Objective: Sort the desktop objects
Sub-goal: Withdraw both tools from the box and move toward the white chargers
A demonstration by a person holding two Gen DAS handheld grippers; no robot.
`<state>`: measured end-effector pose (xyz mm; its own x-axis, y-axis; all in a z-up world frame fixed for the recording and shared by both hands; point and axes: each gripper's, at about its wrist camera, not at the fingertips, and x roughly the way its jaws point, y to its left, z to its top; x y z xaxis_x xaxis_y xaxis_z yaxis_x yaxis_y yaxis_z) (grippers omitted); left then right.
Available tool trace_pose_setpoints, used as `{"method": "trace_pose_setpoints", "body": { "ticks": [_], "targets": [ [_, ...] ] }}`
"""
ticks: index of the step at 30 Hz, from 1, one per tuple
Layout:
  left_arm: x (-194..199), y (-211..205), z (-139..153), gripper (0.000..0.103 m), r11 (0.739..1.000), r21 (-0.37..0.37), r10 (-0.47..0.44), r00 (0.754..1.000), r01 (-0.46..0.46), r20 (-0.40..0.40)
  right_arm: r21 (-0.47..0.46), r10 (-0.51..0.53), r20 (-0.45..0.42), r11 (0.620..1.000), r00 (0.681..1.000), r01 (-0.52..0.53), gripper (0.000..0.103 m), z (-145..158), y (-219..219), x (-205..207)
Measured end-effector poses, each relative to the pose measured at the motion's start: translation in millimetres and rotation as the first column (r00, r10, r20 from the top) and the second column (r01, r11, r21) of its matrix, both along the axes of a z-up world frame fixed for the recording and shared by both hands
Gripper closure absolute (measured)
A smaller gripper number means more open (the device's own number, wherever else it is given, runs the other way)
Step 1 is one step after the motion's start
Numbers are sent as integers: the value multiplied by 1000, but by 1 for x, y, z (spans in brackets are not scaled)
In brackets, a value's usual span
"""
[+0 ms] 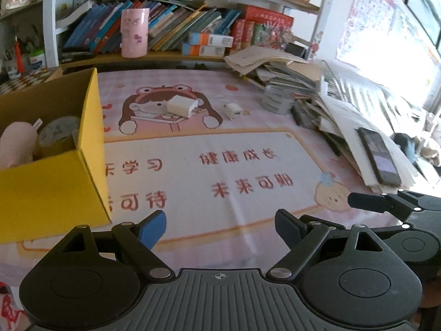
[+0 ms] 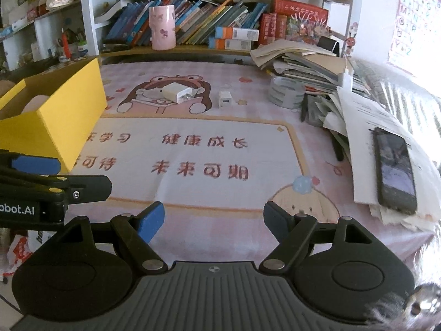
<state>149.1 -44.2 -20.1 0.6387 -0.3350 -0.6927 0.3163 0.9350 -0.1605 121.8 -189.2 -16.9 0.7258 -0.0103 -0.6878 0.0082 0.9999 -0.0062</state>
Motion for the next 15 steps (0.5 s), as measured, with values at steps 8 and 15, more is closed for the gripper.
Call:
{"method": "trace_pose_setpoints", "body": {
  "ticks": [8,15],
  "targets": [
    [39,-21,2,15,995,44,87,996,-88,18,40,62,-1,997,998,-62,26,-6,-24,48],
    [73,-31,4,15,984,86,157,987,-159,33,66,108,11,992,994,-109,28,-10,-36,91]
  ]
}}
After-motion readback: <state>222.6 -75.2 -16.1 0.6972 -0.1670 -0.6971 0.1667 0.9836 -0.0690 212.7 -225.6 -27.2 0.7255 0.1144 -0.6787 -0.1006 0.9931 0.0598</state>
